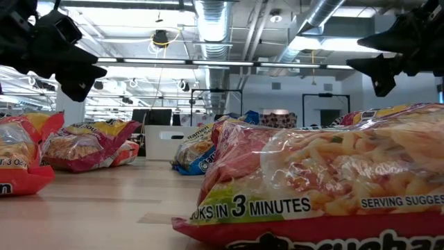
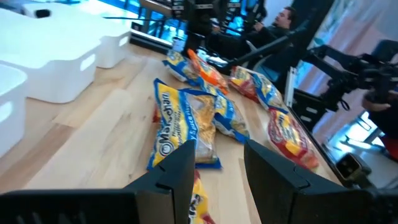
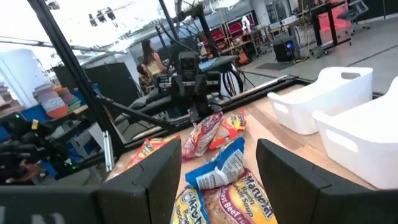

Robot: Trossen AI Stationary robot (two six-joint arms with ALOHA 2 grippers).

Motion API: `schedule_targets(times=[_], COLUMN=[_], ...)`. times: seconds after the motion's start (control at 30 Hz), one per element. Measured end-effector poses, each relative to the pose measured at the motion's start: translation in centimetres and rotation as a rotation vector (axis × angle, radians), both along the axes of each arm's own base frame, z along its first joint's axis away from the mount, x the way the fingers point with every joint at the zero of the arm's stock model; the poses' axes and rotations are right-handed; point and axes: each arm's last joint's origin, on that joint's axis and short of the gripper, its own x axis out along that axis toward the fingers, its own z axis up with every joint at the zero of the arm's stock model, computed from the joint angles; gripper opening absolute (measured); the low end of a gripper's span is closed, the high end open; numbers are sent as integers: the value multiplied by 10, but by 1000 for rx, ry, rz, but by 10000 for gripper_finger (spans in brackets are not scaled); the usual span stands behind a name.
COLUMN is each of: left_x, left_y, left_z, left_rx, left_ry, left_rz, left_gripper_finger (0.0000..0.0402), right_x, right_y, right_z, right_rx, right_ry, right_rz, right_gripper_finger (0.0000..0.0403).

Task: Sort Maruchan noodles
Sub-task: Put the blue noodle pack into the middle white bin

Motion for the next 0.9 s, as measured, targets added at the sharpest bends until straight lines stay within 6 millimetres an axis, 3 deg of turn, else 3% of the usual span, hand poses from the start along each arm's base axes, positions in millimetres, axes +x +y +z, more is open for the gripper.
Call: schedule_targets(times=[0.37,0.9], left_x=[0,0], left_y=[2,3], left_z=[6,5], left_rx=[52,83], left_ry=[-64,-50], left_rz=[64,100], left_gripper_finger=[126,126], right_x=[-13,-37], right_y=[-2,-6], right_z=[53,118], right_rx=[-125,-362], right_ry=[-225,-361], right_rz=[-35,-127], right_gripper_finger=[235,235])
